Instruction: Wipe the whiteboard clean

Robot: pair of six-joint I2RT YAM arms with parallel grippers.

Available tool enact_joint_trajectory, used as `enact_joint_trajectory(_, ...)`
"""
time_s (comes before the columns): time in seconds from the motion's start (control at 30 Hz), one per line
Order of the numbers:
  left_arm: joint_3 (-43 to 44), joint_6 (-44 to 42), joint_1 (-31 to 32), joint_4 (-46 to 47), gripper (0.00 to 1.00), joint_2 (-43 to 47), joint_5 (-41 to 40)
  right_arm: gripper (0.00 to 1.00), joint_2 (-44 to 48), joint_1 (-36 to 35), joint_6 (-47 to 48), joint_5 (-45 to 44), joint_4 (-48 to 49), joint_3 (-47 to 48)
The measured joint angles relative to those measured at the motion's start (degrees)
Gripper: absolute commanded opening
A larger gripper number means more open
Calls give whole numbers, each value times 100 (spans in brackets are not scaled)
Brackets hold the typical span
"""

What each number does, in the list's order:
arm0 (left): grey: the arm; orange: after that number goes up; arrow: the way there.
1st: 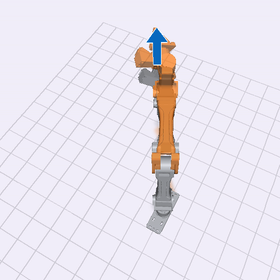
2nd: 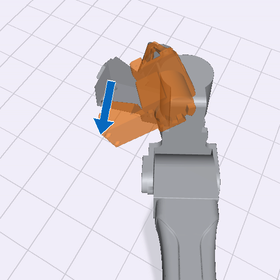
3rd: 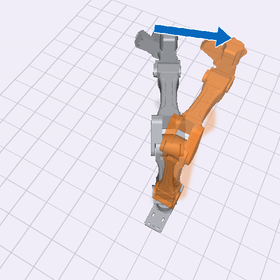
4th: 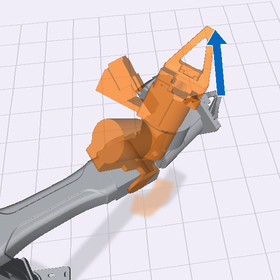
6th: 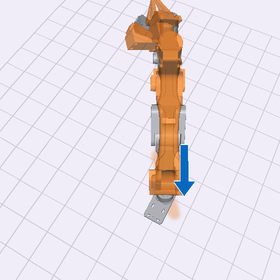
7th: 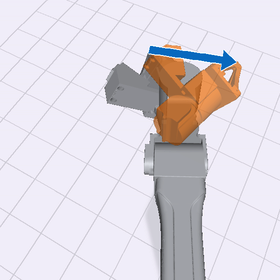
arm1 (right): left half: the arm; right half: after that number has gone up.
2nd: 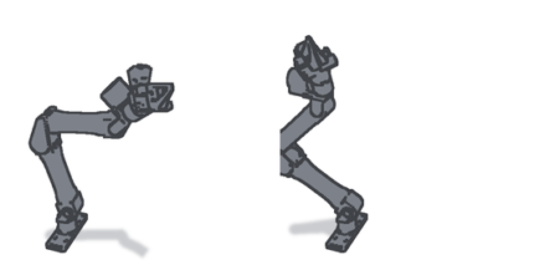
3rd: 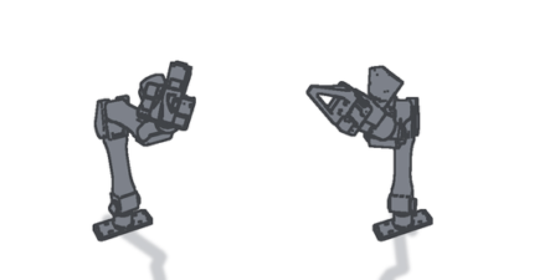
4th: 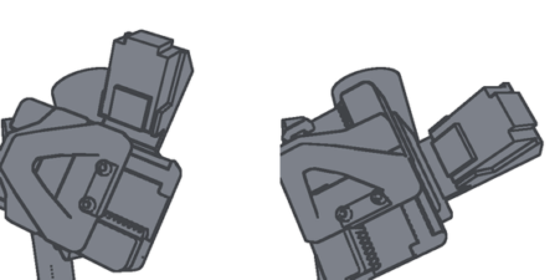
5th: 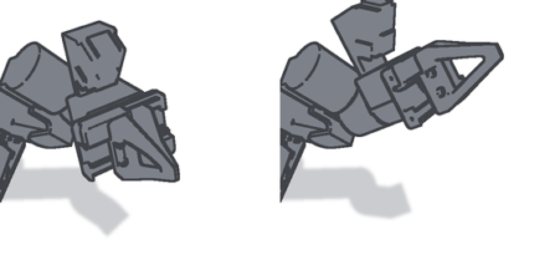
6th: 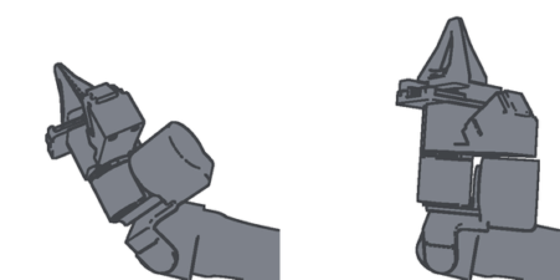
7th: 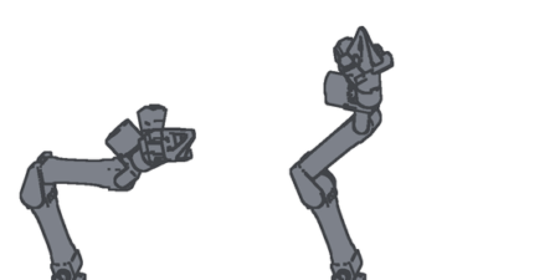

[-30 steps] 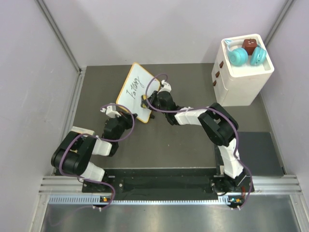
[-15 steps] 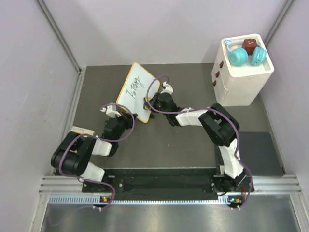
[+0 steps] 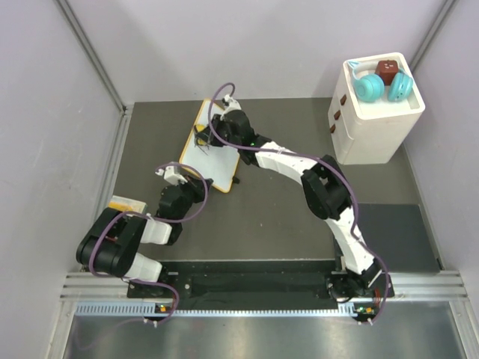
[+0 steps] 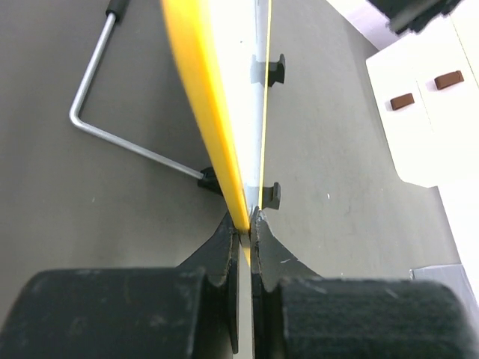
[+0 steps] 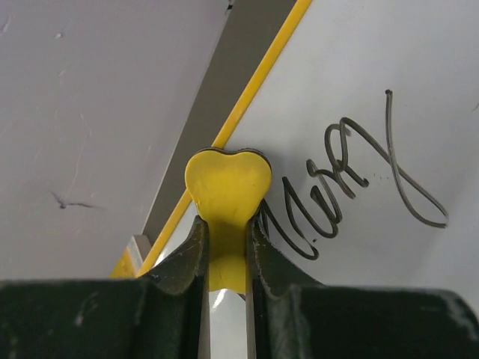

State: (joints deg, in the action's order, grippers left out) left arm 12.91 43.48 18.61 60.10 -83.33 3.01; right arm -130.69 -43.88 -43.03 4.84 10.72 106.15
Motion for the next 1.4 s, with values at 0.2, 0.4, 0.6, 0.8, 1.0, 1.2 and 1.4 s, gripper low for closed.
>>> enact_joint_trajectory(0.2, -50, 164, -39, -61, 0, 46, -35, 0, -656, 28, -7, 393, -1209, 1405)
enact_joint_trajectory(0.4, -50, 186, -48, -55, 0, 46, -11, 0, -748, 192, -127, 520, -1519, 1602)
enact_joint_trajectory(0.6, -50, 184, -48, -55, 0, 46, 13, 0, -715, 463, -153, 452, -1513, 1270)
enact_joint_trajectory(0.8, -48, 55, 28, -20, 0, 46, 46, 0, -782, 767, -68, 380, -1834, 1279)
enact_joint_trajectory(1.0, -35, -15, 129, -28, 0, 46, 37, 0, -828, 844, 72, 520, -1919, 1329)
enact_joint_trajectory(1.2, -31, -63, 240, -31, 0, 46, -2, 0, -828, 800, 372, 562, -1978, 1397)
enact_joint_trajectory(1.4, -33, -125, 330, -63, 0, 72, -4, 0, -828, 710, 595, 601, -2118, 1534)
